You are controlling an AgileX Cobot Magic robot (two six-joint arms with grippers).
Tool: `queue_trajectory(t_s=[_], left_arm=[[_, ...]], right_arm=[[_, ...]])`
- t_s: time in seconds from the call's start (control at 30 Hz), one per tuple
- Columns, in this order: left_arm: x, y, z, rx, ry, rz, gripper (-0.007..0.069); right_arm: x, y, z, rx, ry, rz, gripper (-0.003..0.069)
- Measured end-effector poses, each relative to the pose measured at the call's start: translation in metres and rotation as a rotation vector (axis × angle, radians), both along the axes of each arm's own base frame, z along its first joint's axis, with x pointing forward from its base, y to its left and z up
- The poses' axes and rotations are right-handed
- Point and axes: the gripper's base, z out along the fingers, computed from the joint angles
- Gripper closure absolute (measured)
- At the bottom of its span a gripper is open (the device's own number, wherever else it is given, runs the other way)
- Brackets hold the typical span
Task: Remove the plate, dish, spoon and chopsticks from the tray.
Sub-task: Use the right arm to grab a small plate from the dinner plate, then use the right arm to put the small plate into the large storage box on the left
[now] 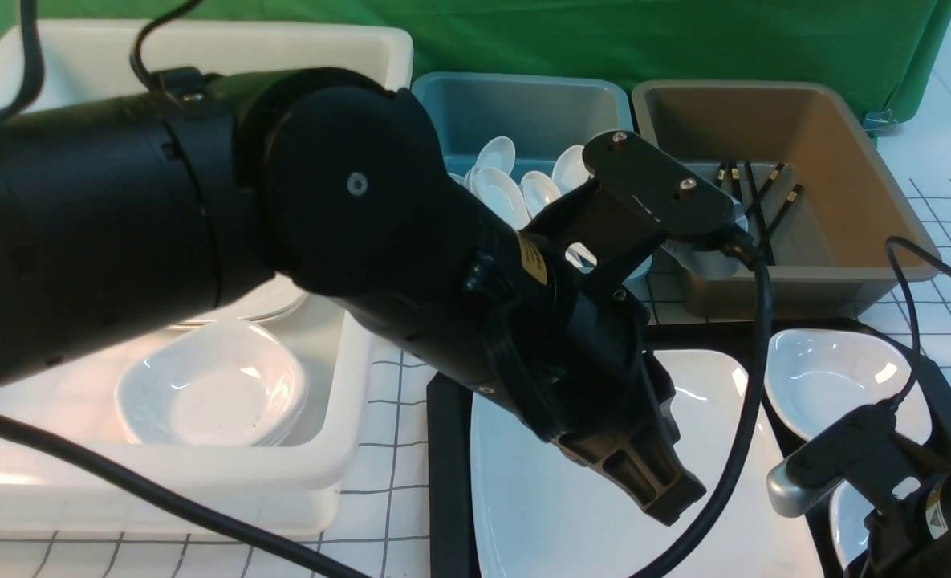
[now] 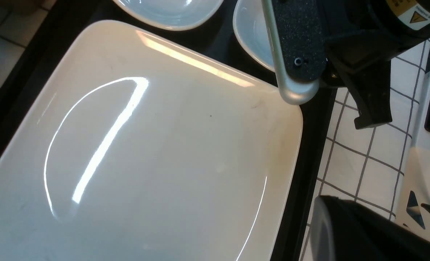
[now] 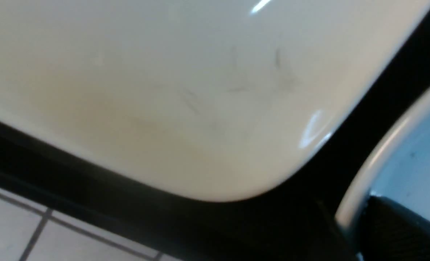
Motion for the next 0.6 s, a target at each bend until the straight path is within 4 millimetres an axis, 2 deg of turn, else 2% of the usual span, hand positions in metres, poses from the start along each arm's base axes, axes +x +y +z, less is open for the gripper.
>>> queue_trajectory(t_s=[0.17, 0.3, 0.4, 0.5, 0.6], left_arm=[[0.0, 0.0, 0.0, -0.001, -0.004, 0.001, 0.0627], [0.002, 0.0, 0.001, -0.009, -0.018, 0.01, 0.0627], [0.005, 0.0, 0.002, -0.026, -0.022, 0.04, 0.0627], [0.013, 0.006, 0.004, -0.047, -0.015, 0.096, 0.0627], [0.024, 0.021, 0.011, -0.066, -0.014, 0.169, 0.0627]], right_arm=[[-0.002, -0.001, 0.007, -0.027, 0.049, -0.003, 0.0475], [-0.005, -0.001, 0.032, -0.012, 0.046, -0.032, 0.053], [-0.007, -0.003, 0.07, 0.033, -0.057, -0.056, 0.0606], [-0.01, -0.004, 0.113, 0.116, -0.206, -0.072, 0.0615], [-0.013, -0.005, 0.156, 0.186, -0.34, -0.074, 0.0615]])
